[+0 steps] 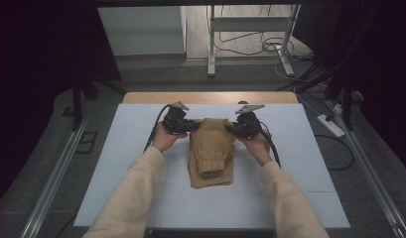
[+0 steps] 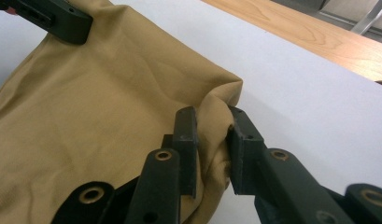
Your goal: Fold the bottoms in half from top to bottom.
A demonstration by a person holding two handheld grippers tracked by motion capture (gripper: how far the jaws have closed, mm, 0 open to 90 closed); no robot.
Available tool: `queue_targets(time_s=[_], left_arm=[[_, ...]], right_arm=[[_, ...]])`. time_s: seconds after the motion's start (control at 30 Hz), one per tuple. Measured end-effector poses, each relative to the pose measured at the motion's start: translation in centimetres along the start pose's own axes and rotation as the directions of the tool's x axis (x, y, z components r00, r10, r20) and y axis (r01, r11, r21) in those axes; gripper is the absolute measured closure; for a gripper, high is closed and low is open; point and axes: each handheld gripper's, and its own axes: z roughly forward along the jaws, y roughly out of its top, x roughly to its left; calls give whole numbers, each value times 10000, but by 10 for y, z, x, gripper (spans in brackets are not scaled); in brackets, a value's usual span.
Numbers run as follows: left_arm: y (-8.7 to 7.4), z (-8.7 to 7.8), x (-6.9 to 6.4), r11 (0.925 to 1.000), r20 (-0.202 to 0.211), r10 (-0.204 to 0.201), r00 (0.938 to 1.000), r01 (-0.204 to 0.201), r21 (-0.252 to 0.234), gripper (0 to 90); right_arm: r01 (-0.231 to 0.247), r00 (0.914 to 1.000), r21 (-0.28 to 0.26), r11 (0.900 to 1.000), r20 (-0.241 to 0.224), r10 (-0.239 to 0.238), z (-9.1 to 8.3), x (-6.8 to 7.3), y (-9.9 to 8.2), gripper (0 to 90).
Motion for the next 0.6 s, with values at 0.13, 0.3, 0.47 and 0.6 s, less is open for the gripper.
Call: queue_targets(time_s=[0.13, 0.3, 0.47, 0.6], left_arm=[[1, 2, 2, 10000, -51, 0, 10000, 1, 76, 764], [0, 2, 3, 9999, -4, -35, 10000, 35, 100, 760], [0, 1, 3, 10000, -22, -19, 10000, 19, 87, 756], [-1, 1, 4, 9997, -366, -226, 9991, 229, 60, 537]], right_arm=[[-37, 10000, -62, 10000, 35, 37, 1, -1, 0, 751], [-66, 10000, -71, 10000, -8, 66, 2, -1, -1, 749], [-17, 10000, -69, 10000, 10, 17, 2, -1, 0, 744], [-42, 9998, -12, 10000, 207, 42, 2, -1, -1, 533]])
